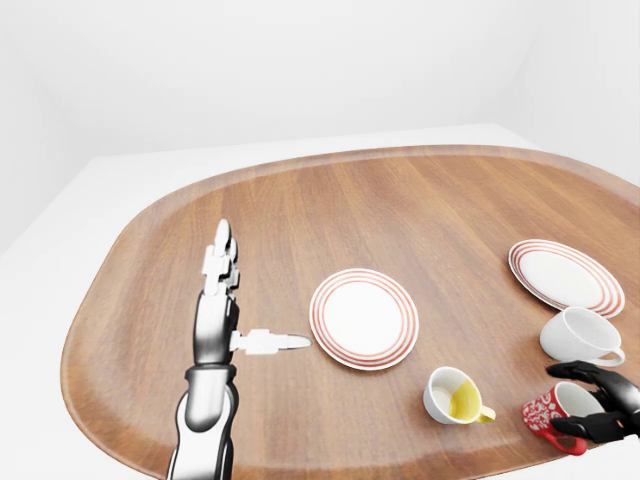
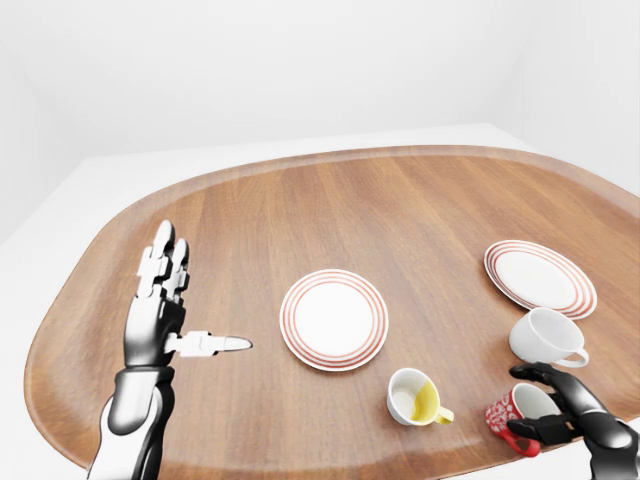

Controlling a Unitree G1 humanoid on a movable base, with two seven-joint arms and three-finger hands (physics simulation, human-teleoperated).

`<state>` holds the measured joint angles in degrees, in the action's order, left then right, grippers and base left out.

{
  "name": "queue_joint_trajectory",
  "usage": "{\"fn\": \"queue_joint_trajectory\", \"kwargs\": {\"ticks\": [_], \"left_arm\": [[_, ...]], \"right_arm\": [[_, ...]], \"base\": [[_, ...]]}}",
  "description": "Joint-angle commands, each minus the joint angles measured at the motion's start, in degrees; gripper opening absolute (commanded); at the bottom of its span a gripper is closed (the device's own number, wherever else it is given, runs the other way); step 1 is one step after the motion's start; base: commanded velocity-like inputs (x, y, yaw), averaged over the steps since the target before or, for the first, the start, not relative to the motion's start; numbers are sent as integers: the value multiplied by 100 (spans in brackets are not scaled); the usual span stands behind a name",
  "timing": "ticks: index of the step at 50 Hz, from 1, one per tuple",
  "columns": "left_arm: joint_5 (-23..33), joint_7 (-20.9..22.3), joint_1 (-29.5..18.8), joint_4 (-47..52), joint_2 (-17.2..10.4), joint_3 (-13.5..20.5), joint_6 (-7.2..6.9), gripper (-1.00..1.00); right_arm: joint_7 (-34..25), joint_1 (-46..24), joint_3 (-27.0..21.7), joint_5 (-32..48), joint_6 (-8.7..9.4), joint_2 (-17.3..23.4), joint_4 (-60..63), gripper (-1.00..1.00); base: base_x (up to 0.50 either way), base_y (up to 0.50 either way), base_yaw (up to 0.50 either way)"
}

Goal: Put the red mug on the left plate.

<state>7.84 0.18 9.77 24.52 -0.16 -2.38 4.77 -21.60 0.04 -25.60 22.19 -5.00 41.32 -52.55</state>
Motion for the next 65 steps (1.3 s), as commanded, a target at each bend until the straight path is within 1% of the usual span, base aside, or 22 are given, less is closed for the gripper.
{"fn": "queue_joint_trajectory", "kwargs": {"ticks": [1, 14, 18, 19, 20, 21, 22, 23, 29, 31, 33, 37, 39, 43, 46, 48, 50, 54, 60, 63, 64, 65], "left_arm": [[-5, -4, 20, -13, -1, -1, 23, 100], [-5, -9, 31, -21, 0, -6, 23, 100], [-12, -13, 42, -26, 1, -3, 23, 100], [-14, -12, 43, -24, 0, -2, 23, 100], [-14, -11, 42, -23, -1, -2, 23, 100], [-14, -8, 39, -23, -2, -3, 23, 100], [-14, -4, 36, -21, -3, -3, 23, 100], [-14, -4, 36, -21, -3, -3, 23, 100], [-28, 17, 14, -11, -5, 16, 19, 100], [-28, 10, 10, -7, -2, 23, 13, 100], [-35, 9, 17, 12, -3, 35, 20, 100], [-41, 16, 26, 27, -3, 44, 7, 100], [-49, 22, 30, 36, -4, 51, 6, 100], [-71, 33, 30, 44, -5, 72, -7, 100], [-68, 42, 30, 57, -5, 76, -22, 100], [-64, 38, 35, 63, -4, 82, -13, 100], [-68, 39, 55, 76, -5, 93, 2, 100], [-101, 45, 108, 43, -5, 118, 23, 100], [-64, 42, 113, 24, 4, 81, 23, 100], [-81, 37, 90, -5, 2, 96, 23, 100], [-99, 34, 87, -2, 3, 114, 23, 100], [-101, 34, 90, 2, 1, 117, 23, 100]], "right_arm": [[336, -9, 206, -55, 0, 26, -258, -100], [391, 5, 222, -76, 0, 23, -228, -100], [553, 47, 103, 25, 0, -15, 228, -100], [537, 80, 28, 42, 61, -41, 455, -100], [576, 145, -108, 122, 400, -96, 1044, -100], [517, 182, -221, 220, 607, -179, 1419, -100], [413, 142, -258, 428, 955, -279, 1964, -100], [353, 142, -338, 526, 989, -340, 2060, -100], [444, -1019, 19, 1649, 1000, -554, 3264, -100], [444, -1676, 372, 2172, 1000, -551, 3357, -100], [773, -2576, 679, 2369, 1000, -585, 3148, -100], [1381, -3554, 1118, 2484, 1000, -707, 2965, -100], [1651, -4099, 1425, 2613, 1000, -890, 2640, -100], [2062, -4731, 1703, 2575, 1000, -1227, 1988, -100], [2628, -5368, 2046, 2534, 1000, -1692, 915, -100], [2532, -5513, 2123, 2350, 1000, -1909, 692, -100], [2464, -5622, 2362, 2280, 1000, -2323, 511, -100], [2622, -5798, 2566, 2385, 1000, -2756, 214, -100], [2872, -6051, 2674, 2362, 997, -3091, -513, -100], [2936, -6082, 2716, 2391, 923, -3176, -679, -100], [2498, -6008, 2684, 2188, 729, -3264, -622, -100], [2374, -5954, 2673, 2104, 699, -3309, -538, -100]], "base": [[0, 0, 0], [0, 0, 0], [0, 0, 0], [0, 0, 0], [0, 0, 0], [0, 0, 0], [0, 0, 0], [0, 0, 0], [0, 0, 0], [0, 0, 0], [0, 0, 0], [0, 0, 0], [0, 0, 0], [0, 0, 0], [0, 0, 0], [0, 0, 0], [0, 0, 0], [0, 0, 0], [0, 0, 0], [0, 0, 0], [0, 0, 0], [0, 0, 0]]}}
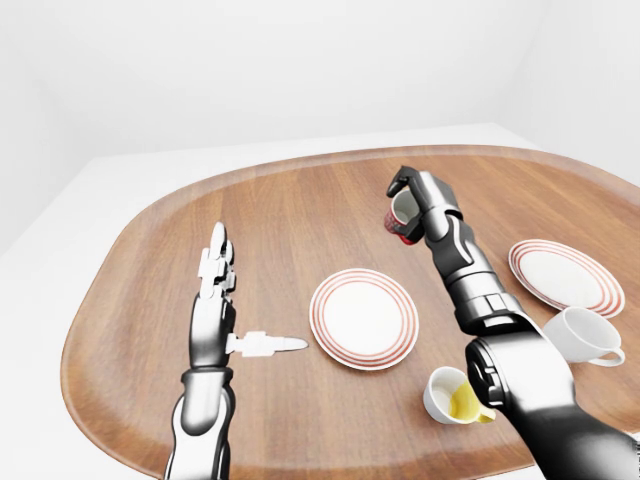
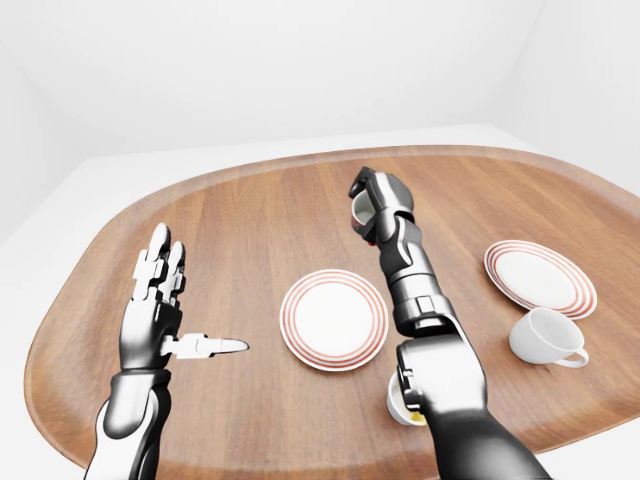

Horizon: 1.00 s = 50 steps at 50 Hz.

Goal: Put the red mug on the left plate.

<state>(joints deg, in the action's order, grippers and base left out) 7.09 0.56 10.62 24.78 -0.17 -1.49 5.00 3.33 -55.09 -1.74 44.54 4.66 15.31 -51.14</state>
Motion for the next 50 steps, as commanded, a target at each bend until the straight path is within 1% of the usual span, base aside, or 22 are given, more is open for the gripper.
{"fn": "queue_joint_trajectory", "kwargs": {"ticks": [1, 4, 7, 10, 11, 14, 15, 20, 28, 29, 31, 40, 43, 45, 50], "left_arm": [[-27, -4, 19, -20, 2, 31, 0, 100], [-43, 4, 69, -15, 0, 40, 0, 100], [-53, 13, 92, -13, 0, 47, 0, 100], [-28, 19, 107, -17, 0, 31, 0, 100], [-48, 20, 109, -23, 3, 37, 0, 100], [-65, 24, 91, -44, 3, 50, 0, 100], [-46, 26, 76, -55, -1, 42, 0, 100], [-35, 23, 107, -15, 4, 21, 0, 100], [-29, 22, 162, -1, 3, 11, 0, 100], [-38, 23, 167, -4, 2, 14, 0, 100], [-35, 25, 180, -1, 0, 11, 0, 100], [-46, 30, 206, -4, -1, 14, 0, 100], [-46, 34, 211, -2, -1, 14, 0, 100], [-42, 35, 207, 0, 0, 12, 0, 100], [-51, 40, 205, 21, -2, 20, 0, 100]], "right_arm": [[-256, -368, 328, -156, -280, -761, -581, -100], [-477, -87, 458, -94, -246, -935, -188, -100], [-459, 218, 582, 139, -231, -1087, 85, -100], [-250, 231, 591, 284, -399, -1115, -317, -100], [-188, 258, 581, 284, -501, -1113, -514, -100], [-69, 333, 565, 274, -680, -1113, -814, -100], [44, 407, 582, 282, -801, -1122, -1013, -100], [304, 566, 662, 411, -966, -1159, -1510, -100], [551, 674, 742, 638, -966, -1243, -1940, -100], [489, 693, 801, 733, -949, -1269, -2061, -100], [564, 712, 858, 902, -885, -1310, -2284, -100], [781, 860, 708, 1082, -860, -1423, -2624, -100], [903, 894, 711, 1181, -807, -1463, -2660, -100], [1129, 895, 732, 1305, -663, -1466, -2692, -100], [1096, 925, 634, 1312, -775, -1483, -2717, -100]], "base": [[0, 0, 0], [0, 0, 0], [0, 0, 0], [0, 0, 0], [0, 0, 0], [0, 0, 0], [0, 0, 0], [0, 0, 0], [0, 0, 0], [0, 0, 0], [0, 0, 0], [0, 0, 0], [0, 0, 0], [0, 0, 0], [0, 0, 0]]}}
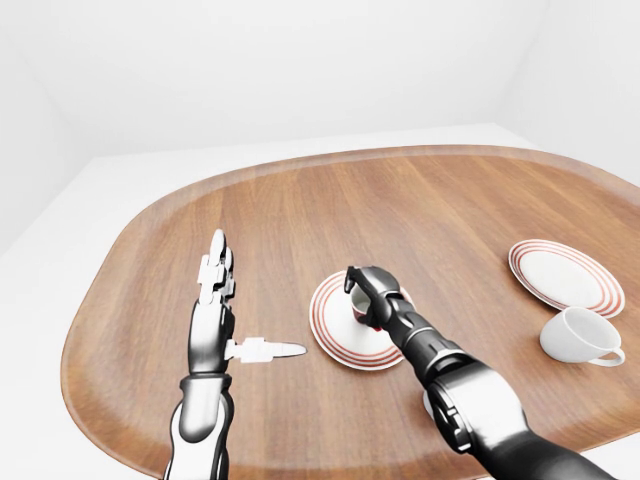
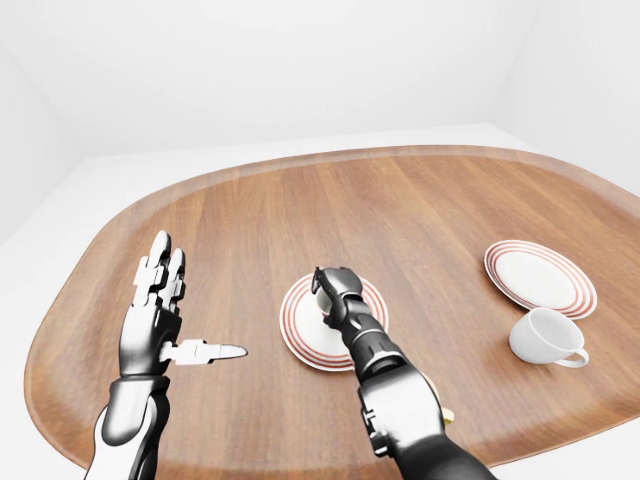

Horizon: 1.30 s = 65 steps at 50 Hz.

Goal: Put the red mug on the left plate.

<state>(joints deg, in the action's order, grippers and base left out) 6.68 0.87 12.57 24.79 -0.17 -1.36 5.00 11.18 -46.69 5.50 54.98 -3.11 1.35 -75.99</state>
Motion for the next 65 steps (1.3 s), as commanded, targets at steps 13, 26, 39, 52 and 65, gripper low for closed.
{"fn": "queue_joint_trajectory", "kwargs": {"ticks": [13, 26, 39, 52, 65], "left_arm": [[-46, 26, 28, 75, 4, 39, 0, 100], [-63, 19, 76, 19, 7, 49, 0, 100], [-55, 20, 98, -8, 7, 49, 0, 100], [-46, 14, 122, -12, 8, 45, 0, 100], [-48, 3, 118, 18, 12, 49, 0, 100]], "right_arm": [[725, 165, -80, 396, -189, -122, -241, -100], [771, 240, -71, 489, -189, -138, -259, -100], [619, 298, -34, 636, -189, -182, -275, 100], [511, 365, -29, 738, -189, -192, -284, 100], [45, 194, -145, -22, -189, 128, 1207, 100]], "base": [[0, 0, 0], [0, 0, 0], [0, 0, 0], [0, 0, 0], [0, 0, 0]]}}
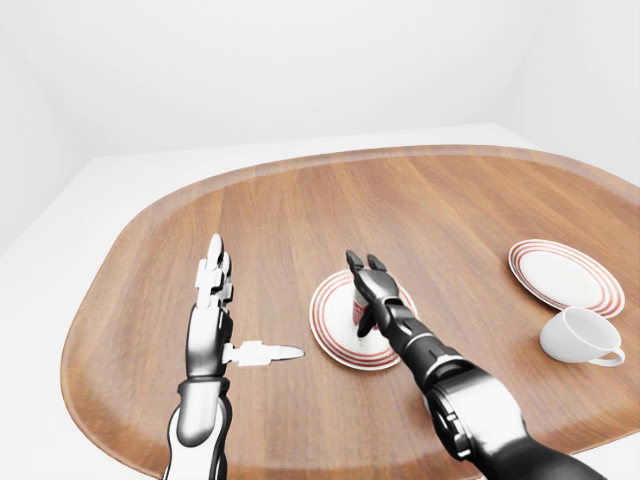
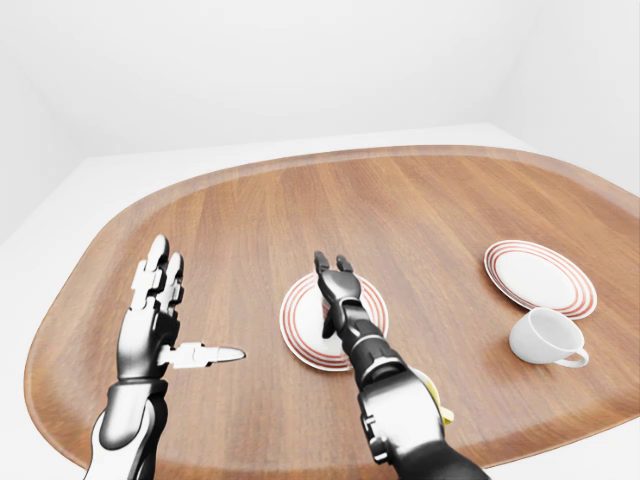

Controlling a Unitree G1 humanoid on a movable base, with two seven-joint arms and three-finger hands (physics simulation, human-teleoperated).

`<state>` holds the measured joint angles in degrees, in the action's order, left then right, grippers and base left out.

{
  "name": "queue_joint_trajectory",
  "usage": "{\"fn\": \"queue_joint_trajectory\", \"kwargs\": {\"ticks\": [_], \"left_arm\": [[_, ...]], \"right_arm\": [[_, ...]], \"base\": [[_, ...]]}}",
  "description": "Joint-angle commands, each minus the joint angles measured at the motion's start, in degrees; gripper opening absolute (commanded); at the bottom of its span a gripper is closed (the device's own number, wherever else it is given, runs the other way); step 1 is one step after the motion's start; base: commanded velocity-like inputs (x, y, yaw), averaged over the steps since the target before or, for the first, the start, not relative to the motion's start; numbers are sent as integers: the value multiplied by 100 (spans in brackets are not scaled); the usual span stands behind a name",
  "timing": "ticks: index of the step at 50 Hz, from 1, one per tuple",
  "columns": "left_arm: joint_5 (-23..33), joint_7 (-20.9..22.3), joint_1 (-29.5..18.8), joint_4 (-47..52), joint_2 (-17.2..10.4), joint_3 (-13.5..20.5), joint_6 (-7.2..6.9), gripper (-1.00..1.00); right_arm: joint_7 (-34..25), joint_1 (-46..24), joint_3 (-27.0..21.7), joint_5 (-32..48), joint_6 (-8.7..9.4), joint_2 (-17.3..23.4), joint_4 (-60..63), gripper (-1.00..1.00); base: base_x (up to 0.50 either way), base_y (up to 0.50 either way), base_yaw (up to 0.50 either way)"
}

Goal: Put the red mug on the left plate.

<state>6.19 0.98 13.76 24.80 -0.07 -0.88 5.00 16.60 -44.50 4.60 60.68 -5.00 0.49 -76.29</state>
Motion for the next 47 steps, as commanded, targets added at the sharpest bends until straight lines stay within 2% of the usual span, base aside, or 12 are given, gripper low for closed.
{"fn": "queue_joint_trajectory", "kwargs": {"ticks": [1, 2, 4, 8, 24, 25, 30, 32, 35, 38, 42, 47], "left_arm": [[5, -6, -4, 17, 1, -2, 0, 100], [7, -10, -7, 22, 4, -6, 0, 100], [11, -15, -3, 32, 3, -9, 0, 100], [12, -16, -2, 62, 2, -16, 0, 100], [8, -20, -34, 92, 1, -8, 0, 100], [4, -19, -54, 95, 0, 0, 0, 100], [0, -22, -56, 96, 3, 4, 0, 100], [26, -29, -82, 96, 7, -17, 0, 100], [42, -40, -97, 88, 5, -36, 0, 100], [44, -46, -98, 84, 3, -43, 0, 100], [32, -59, -88, 46, 1, -37, 0, 100], [40, -65, -75, 14, 0, -45, 0, 100]], "right_arm": [[-910, 288, -58, -701, 0, 233, 2219, 100], [-1695, 909, -63, -733, 526, 223, 4127, 100], [-2331, 1441, -32, -671, 1000, 180, 5701, 100], [-3331, 1883, -48, -558, 1000, 148, 7688, 100], [-3625, 2084, -139, -646, 1000, 218, 8499, 100], [-4080, 2509, -539, -724, 1000, 427, 9738, 100], [-4177, 3033, -942, -946, 1000, 693, 10444, 100], [-4430, 3890, -1819, -1679, 1000, 830, 11549, 100], [-4424, 4331, -2339, -2145, 1000, 864, 11893, 100], [-4403, 4476, -2509, -2304, 1000, 851, 11920, 100], [-4165, 5272, -3293, -2692, 1000, 569, 11947, 100], [-4733, 5843, -4763, -4083, 1000, 157, 12482, 100]], "base": [[0, 0, 0], [0, 0, 0], [0, 0, 0], [0, 0, 0], [0, 0, 0], [0, 0, 0], [0, 0, 0], [0, 0, 0], [0, 0, 0], [0, 0, 0], [0, 0, 0], [0, 0, 0]]}}
